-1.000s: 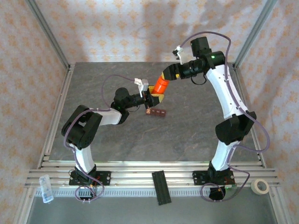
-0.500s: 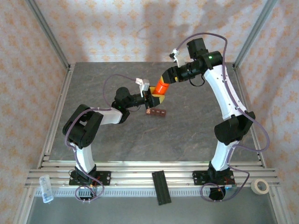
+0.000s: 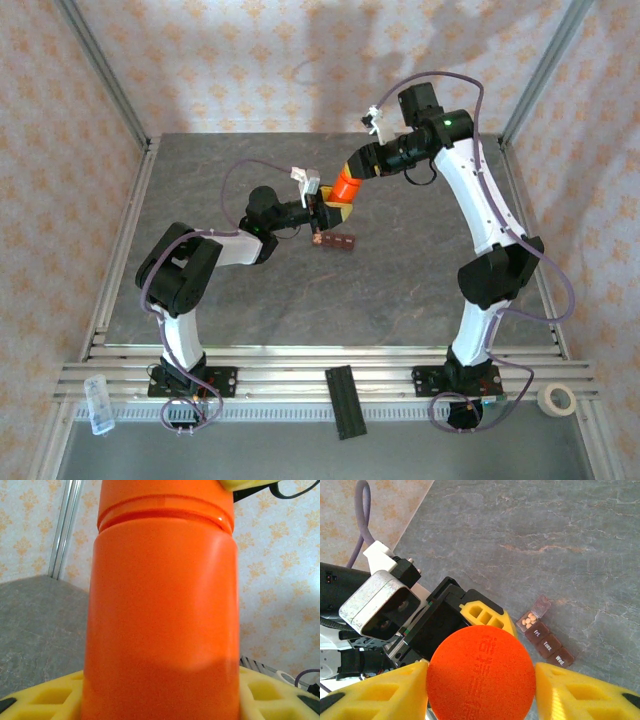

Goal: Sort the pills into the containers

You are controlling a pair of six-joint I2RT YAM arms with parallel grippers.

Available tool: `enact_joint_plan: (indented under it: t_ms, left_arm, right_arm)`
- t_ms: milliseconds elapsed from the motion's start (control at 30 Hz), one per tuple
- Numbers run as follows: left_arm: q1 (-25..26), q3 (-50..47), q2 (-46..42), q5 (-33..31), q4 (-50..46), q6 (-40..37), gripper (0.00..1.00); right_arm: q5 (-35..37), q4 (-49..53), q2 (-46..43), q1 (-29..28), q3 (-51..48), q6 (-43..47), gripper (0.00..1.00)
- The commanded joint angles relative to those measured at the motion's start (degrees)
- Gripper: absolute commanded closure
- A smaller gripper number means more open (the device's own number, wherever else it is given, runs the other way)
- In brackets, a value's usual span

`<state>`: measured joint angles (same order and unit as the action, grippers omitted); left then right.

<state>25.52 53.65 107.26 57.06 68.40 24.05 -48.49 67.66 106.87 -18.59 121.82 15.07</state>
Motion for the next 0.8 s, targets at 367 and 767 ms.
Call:
enact_joint_plan:
  t_ms: [367,767]
  left_arm:
    - [-0.34,3.55,0.93,1.08,3.31,0.20,1.00]
    - [-0.29,2.87,1.08,0.98,3.19,-0.06,1.00]
  right_arm:
    - [16.02,-8.07,-2.10,-5.87,-9.89,-22.44,0.57]
    - [24.37,-15.94,-5.50,-9.73,-16.87,-33.70,0.55]
